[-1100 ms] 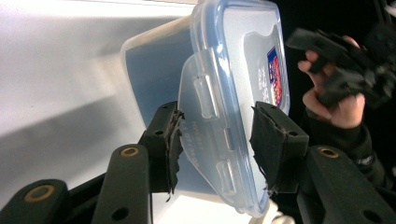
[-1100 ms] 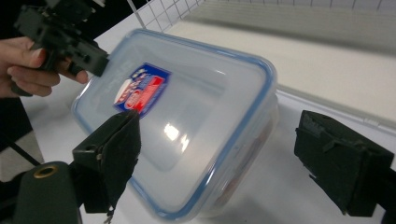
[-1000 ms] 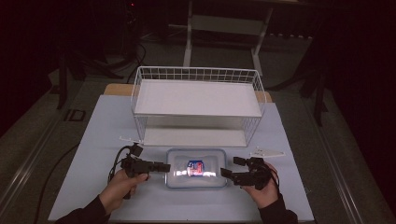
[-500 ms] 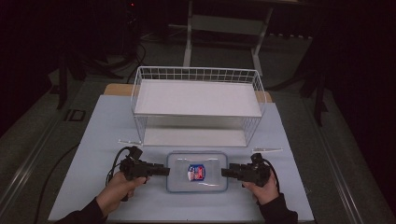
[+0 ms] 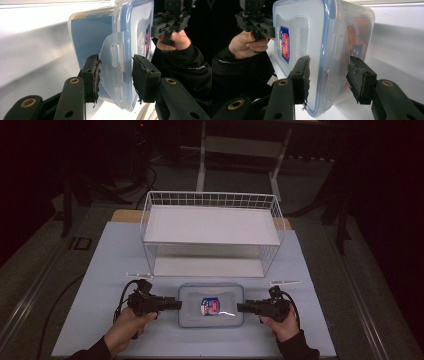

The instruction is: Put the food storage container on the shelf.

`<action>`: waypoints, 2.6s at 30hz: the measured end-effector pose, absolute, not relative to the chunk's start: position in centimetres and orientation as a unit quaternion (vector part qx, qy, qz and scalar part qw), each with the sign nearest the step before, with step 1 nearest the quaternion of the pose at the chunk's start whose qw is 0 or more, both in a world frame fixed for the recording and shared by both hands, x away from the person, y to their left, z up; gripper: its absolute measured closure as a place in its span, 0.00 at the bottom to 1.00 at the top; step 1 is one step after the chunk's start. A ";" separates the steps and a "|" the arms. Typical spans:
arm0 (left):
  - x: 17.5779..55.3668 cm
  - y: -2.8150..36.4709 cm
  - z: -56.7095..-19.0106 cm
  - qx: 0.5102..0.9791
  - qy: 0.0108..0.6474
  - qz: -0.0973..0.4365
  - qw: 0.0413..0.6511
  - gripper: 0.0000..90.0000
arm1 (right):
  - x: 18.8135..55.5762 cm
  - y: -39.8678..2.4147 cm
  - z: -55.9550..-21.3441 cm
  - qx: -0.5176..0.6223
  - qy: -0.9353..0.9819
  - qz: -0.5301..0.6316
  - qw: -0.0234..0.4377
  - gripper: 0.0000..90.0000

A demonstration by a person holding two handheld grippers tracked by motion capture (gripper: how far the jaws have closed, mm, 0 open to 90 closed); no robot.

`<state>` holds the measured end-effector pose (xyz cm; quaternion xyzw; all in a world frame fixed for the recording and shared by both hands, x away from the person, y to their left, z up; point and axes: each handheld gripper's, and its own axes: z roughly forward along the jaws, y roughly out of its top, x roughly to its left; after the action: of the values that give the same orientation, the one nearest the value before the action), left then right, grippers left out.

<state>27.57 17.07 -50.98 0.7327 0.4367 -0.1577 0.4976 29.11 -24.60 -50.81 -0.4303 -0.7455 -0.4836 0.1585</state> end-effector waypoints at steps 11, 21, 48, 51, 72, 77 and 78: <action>28.2 17.0 -49.6 0.728 0.437 -0.125 0.513 0.64 | 29.7 -24.3 -49.5 -0.426 -0.748 -0.491 0.135 0.60; 30.8 16.0 -49.6 0.725 0.422 -0.104 0.534 0.63 | 31.5 -25.0 -48.4 -0.432 -0.738 -0.511 0.090 0.59; 34.2 13.5 -50.2 0.698 0.430 0.026 0.573 0.59 | 36.3 -25.5 -49.3 -0.428 -0.727 -0.536 0.025 0.57; 34.6 13.4 -50.6 0.694 0.436 0.030 0.572 0.58 | 36.5 -25.4 -49.4 -0.428 -0.728 -0.535 0.017 0.57; 35.6 13.3 -50.7 0.674 0.456 0.028 0.580 0.57 | 37.8 -25.4 -49.5 -0.432 -0.722 -0.540 0.015 0.57; 35.7 13.2 -51.0 0.665 0.458 0.026 0.590 0.57 | 37.9 -25.4 -49.7 -0.437 -0.717 -0.543 0.013 0.57; 35.7 13.2 -51.1 0.664 0.456 0.028 0.592 0.57 | 38.0 -25.5 -49.9 -0.439 -0.713 -0.546 0.014 0.56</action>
<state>35.69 13.18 -51.07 0.6636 0.4559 0.0281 0.5925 37.95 -25.47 -49.90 -0.4385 -0.7134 -0.5464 0.0141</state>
